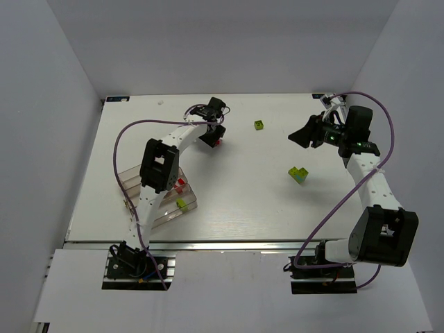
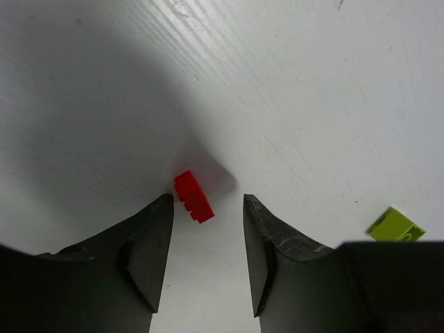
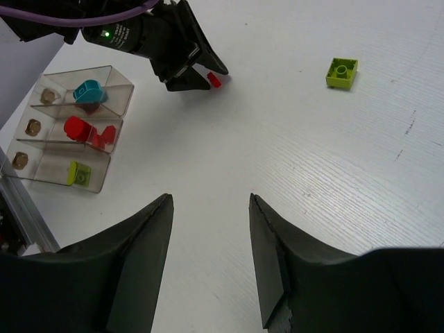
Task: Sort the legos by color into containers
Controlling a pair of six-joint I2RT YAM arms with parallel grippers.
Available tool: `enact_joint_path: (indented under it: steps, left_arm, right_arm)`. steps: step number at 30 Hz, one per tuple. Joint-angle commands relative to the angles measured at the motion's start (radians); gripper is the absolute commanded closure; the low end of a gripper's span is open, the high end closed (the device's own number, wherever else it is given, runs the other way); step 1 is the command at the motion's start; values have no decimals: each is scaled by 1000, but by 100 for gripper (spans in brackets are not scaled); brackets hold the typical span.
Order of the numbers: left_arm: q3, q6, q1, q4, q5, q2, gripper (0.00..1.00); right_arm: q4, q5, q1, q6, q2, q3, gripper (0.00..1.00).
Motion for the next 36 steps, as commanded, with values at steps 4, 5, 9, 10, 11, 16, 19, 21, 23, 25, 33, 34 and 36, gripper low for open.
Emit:
enact_joint_path:
  steps: [4, 5, 9, 10, 11, 16, 19, 21, 23, 25, 33, 34, 36]
  left_arm:
    - [37, -14, 9, -13, 31, 30, 51]
    - [32, -14, 9, -9, 31, 29, 54]
    - [31, -11, 9, -12, 40, 32, 60]
    - [31, -9, 9, -12, 40, 33, 61]
    - [31, -3, 9, -16, 43, 32, 61]
    - [8, 25, 19, -19, 59, 35, 68]
    - [-6, 45, 19, -19, 72, 32, 75]
    - [-12, 62, 19, -19, 73, 25, 77]
    - [-35, 97, 19, 3, 80, 4, 83]
    - [-57, 133, 19, 31, 88, -16, 88]
    - [-147, 529, 19, 122, 149, -264, 100]
    - [-181, 563, 19, 102, 133, -307, 100]
    - [-312, 578, 19, 89, 70, -446, 100]
  right_arm:
    - [13, 3, -5, -6, -36, 27, 47]
    - [15, 3, -5, -6, -38, 26, 47]
    - [19, -3, -8, -2, -44, 24, 47]
    - [19, -5, -7, -3, -46, 24, 47]
    - [19, -6, -5, -2, -46, 26, 47]
    - [25, -9, -10, 5, -56, 23, 47]
    - [30, -14, -11, 9, -62, 20, 47]
    - [35, -15, -13, 11, -64, 17, 47]
    - [36, -19, -10, 14, -66, 17, 48]
    - [38, -22, -13, 17, -69, 15, 48]
    - [45, -31, -21, 23, -76, 10, 48]
    - [47, -32, -22, 21, -75, 9, 48]
    - [49, -32, -21, 23, -73, 7, 48]
